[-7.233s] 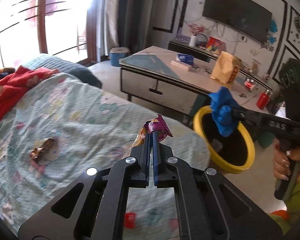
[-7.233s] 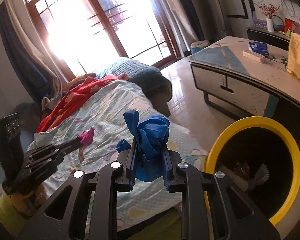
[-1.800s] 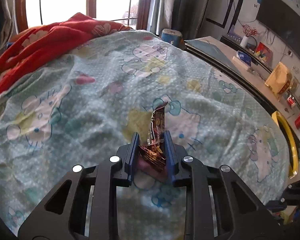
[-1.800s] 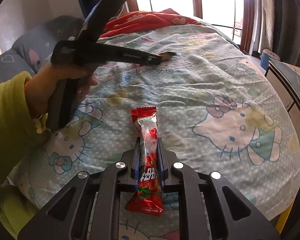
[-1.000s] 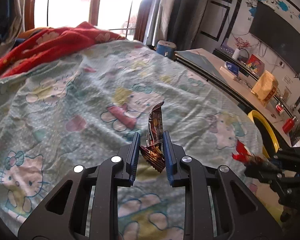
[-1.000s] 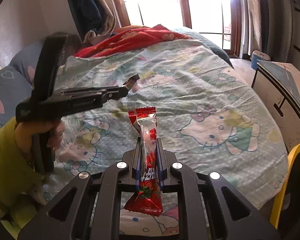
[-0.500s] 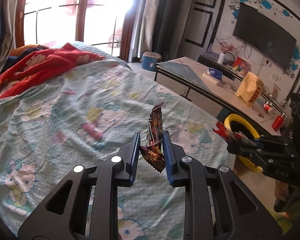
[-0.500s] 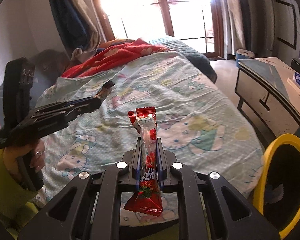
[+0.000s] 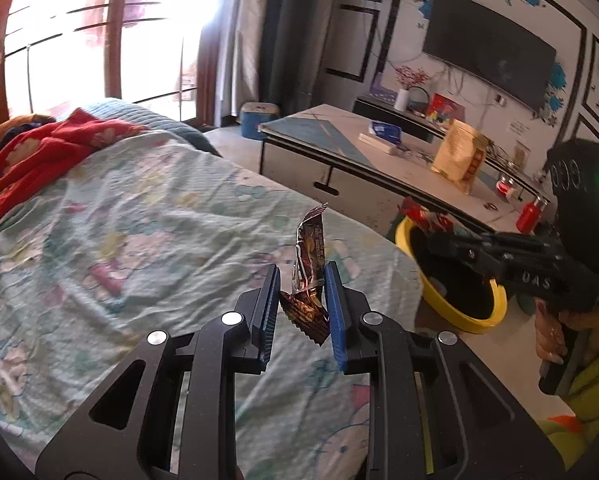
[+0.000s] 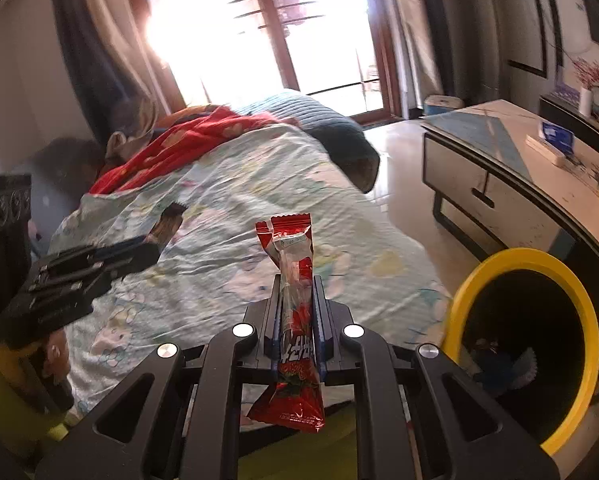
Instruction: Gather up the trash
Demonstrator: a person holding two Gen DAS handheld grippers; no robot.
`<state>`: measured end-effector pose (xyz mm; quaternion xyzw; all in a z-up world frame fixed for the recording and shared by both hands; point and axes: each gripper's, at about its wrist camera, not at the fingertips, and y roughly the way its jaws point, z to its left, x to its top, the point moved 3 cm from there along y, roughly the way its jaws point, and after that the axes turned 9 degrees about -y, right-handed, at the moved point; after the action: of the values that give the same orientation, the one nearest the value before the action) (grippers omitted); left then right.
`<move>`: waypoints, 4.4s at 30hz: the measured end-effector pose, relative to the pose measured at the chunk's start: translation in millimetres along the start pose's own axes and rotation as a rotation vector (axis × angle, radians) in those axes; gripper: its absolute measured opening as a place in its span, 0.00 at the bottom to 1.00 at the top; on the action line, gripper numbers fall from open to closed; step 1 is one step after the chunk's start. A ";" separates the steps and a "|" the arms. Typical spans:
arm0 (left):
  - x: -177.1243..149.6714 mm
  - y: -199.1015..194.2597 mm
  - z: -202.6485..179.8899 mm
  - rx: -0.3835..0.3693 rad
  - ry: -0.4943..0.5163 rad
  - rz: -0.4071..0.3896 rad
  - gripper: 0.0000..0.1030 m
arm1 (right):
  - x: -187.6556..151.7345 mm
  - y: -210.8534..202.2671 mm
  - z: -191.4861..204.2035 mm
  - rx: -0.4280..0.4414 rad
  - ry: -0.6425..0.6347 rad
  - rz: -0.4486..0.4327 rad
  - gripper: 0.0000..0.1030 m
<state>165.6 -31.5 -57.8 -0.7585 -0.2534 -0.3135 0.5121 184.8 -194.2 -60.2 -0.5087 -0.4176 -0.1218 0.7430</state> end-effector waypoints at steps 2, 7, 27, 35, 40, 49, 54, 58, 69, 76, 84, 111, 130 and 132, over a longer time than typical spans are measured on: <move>0.1 5.6 -9.7 -0.015 0.011 0.006 0.16 | -1.2 -4.6 -9.5 -0.014 0.019 -0.006 0.12; 0.1 18.0 -34.9 -0.042 0.055 0.021 0.16 | -4.4 -16.8 -35.1 -0.053 0.067 -0.024 0.12; -14.8 62.1 -127.0 -0.127 0.193 0.091 0.16 | -31.8 -61.7 -141.8 -0.219 0.293 -0.077 0.12; -29.6 92.1 -164.7 -0.167 0.257 0.146 0.16 | -53.2 -72.1 -181.0 -0.290 0.360 -0.062 0.13; -36.0 111.3 -181.4 -0.195 0.271 0.184 0.17 | -69.5 -71.5 -201.0 -0.299 0.408 -0.040 0.15; -40.2 148.3 -201.0 -0.220 0.280 0.242 0.17 | -90.3 -72.3 -224.8 -0.279 0.483 -0.026 0.15; -41.1 165.2 -205.0 -0.230 0.262 0.276 0.17 | -97.7 -72.0 -234.1 -0.257 0.519 -0.028 0.17; -40.6 176.7 -207.5 -0.234 0.247 0.299 0.19 | -101.1 -72.1 -238.7 -0.256 0.533 -0.026 0.24; -26.8 171.0 -196.9 -0.229 0.182 0.273 0.57 | -97.8 -86.7 -232.9 -0.282 0.505 -0.057 0.55; -15.7 143.4 -173.7 -0.204 0.134 0.222 0.87 | -88.5 -107.3 -194.7 -0.335 0.417 -0.084 0.81; -5.2 99.6 -129.0 -0.116 0.075 0.135 0.89 | -77.5 -111.1 -136.4 -0.326 0.368 -0.123 0.93; -36.6 -73.5 -1.2 0.147 -0.077 -0.258 0.89 | -54.2 -91.0 43.8 -0.415 0.008 -0.397 0.94; -50.5 -92.3 -7.5 0.115 -0.053 -0.359 0.89 | -69.2 -109.3 61.7 -0.490 -0.045 -0.482 0.94; -50.9 -92.4 -7.7 0.112 -0.054 -0.361 0.89 | -69.3 -108.8 62.7 -0.490 -0.045 -0.483 0.94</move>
<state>64.4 -9.9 -35.9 -0.6790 -0.4162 -0.3654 0.4819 44.7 -206.5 -32.2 -0.5612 -0.5005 -0.3795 0.5389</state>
